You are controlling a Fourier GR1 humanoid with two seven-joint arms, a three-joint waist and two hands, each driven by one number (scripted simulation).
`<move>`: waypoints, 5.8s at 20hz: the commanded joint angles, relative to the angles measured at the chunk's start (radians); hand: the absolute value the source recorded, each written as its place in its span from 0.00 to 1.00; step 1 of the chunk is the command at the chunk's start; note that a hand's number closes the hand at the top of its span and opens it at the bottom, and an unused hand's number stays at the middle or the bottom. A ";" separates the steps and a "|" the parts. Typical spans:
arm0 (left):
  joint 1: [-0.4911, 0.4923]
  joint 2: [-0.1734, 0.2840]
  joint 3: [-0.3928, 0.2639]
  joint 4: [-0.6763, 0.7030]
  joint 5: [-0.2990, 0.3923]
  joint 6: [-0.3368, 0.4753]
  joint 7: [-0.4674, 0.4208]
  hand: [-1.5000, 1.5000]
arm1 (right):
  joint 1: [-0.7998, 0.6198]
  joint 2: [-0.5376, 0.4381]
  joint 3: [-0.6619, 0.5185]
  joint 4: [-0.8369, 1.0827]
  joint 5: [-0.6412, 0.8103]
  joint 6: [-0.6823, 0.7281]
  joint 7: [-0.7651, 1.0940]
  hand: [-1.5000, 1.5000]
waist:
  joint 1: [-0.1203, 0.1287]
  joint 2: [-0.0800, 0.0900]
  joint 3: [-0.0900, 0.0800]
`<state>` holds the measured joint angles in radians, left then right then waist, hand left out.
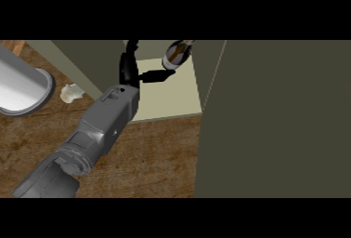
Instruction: Pick up the wine, place it into the cabinet and close the cabinet
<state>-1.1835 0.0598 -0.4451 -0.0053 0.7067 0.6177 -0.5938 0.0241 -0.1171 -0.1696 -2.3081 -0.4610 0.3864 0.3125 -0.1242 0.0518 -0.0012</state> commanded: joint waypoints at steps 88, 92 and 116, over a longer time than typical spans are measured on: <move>1.492 0.795 -0.001 -1.875 0.118 -0.276 -0.145 1.00 | 0.247 -0.077 0.540 -0.241 0.107 0.315 0.113 1.00 | 0.143 -0.065 -0.003; 1.514 0.846 0.074 -1.871 0.173 -0.360 -0.144 1.00 | 0.202 0.005 0.690 -0.211 0.195 0.298 0.130 1.00 | 0.132 -0.068 -0.003; 1.591 0.955 0.228 -1.783 0.271 -0.587 -0.155 1.00 | -0.120 0.110 0.999 0.050 0.409 -0.051 0.168 1.00 | 0.188 -0.068 -0.011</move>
<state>0.4048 0.9966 -0.2410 -1.8047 0.9647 0.0595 -0.7493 -0.0508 -0.1387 0.6413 -2.3502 -0.1132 0.4751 0.4554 0.0551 -0.0169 -0.0098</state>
